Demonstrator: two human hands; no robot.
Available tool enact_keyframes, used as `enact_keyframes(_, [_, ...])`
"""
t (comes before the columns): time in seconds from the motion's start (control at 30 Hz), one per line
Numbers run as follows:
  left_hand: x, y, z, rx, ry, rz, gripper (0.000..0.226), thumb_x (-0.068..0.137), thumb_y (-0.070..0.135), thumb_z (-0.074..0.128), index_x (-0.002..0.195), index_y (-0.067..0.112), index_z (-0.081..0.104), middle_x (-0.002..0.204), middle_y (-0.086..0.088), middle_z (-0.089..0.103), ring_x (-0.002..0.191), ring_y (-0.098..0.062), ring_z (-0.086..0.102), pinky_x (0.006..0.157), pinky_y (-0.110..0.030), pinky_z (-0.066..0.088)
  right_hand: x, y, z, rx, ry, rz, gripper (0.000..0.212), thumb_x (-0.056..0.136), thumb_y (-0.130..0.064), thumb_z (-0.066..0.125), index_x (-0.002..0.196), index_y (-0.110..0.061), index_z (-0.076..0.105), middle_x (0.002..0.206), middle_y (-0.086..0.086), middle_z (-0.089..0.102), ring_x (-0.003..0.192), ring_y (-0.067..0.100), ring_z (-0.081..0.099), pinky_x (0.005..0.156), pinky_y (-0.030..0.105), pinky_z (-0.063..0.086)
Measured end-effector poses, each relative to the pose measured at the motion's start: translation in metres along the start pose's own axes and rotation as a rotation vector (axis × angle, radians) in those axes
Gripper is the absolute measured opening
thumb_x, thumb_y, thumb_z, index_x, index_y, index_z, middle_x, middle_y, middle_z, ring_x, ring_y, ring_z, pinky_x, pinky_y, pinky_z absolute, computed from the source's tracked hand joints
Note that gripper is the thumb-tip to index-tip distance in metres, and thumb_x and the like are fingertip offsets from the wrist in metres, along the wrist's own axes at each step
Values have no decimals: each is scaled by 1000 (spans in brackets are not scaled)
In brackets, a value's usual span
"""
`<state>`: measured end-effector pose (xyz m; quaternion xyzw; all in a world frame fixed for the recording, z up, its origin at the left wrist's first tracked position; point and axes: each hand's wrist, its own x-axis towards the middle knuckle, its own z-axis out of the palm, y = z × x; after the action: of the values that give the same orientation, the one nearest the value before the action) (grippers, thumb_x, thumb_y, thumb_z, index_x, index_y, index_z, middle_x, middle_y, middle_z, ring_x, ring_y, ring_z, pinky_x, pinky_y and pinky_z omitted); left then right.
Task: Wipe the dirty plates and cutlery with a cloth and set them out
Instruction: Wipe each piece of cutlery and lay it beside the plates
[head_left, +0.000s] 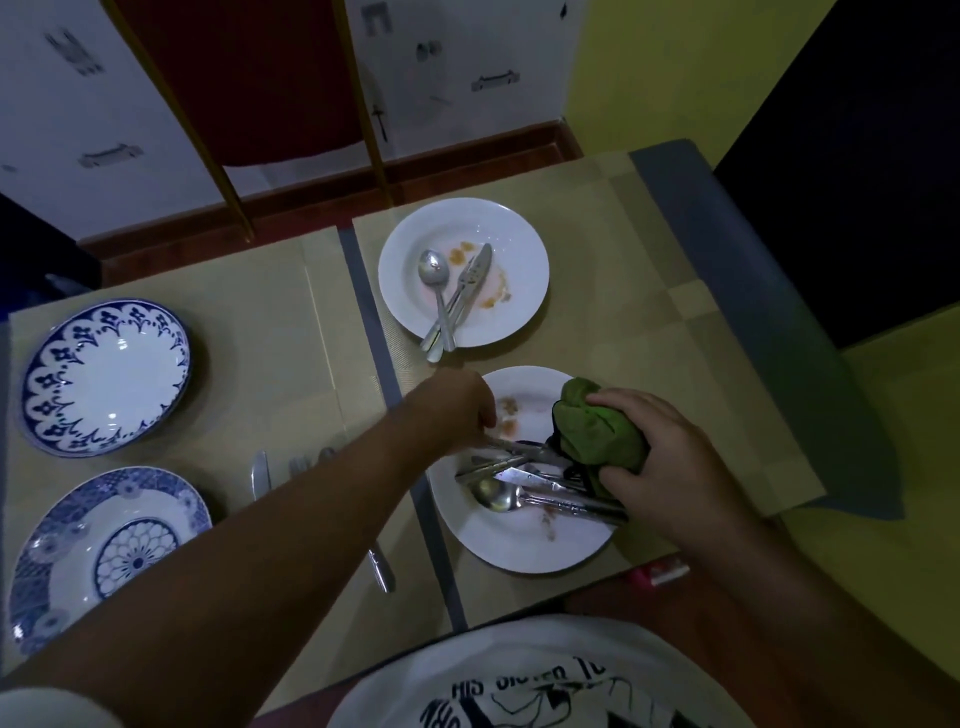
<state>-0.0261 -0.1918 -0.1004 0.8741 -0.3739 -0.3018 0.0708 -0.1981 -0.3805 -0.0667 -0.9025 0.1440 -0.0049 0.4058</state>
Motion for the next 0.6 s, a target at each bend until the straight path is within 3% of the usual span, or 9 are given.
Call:
enact_keyframes(0.23, [-26,-23,-17,-225,-28,-112,26,83,20,81,108,27,79,102,9,72,83,-2,62,80,-21,52,3,-9,-3,7,42,0,61,60,-18,69,114,-43,57,112,-30,53,106,2,52,83,20,43])
enact_keyframes(0.33, [-54,-28,-20,-585,-14,-250,17,85,20,80,97,31,79,90,10,75,76,-5,70,70,-24,60,7,-16,0,-33,81,-25,62,58,-17,74,111,-46,56,108,-33,51,104,5,46,83,16,36])
enact_keyframes(0.43, [-80,-10,-9,-987,51,-413,15,92,18,73,102,27,78,85,8,73,68,-6,72,55,-22,56,13,-27,6,-74,107,-59,71,58,-18,76,121,-42,56,103,-26,48,102,5,41,82,13,32])
enact_keyframes(0.53, [-92,16,10,-1188,99,-449,23,95,11,68,113,23,75,93,6,74,64,-4,68,54,-19,51,19,-42,15,-134,89,-107,70,57,-19,76,125,-31,59,100,-11,46,101,12,39,82,21,33])
enact_keyframes(0.6, [-97,32,18,-1454,65,-434,27,96,1,61,118,13,72,94,-1,75,64,-6,65,56,-21,48,21,-52,21,-149,59,-170,63,58,-17,75,120,-23,64,98,-7,45,101,16,42,83,24,35])
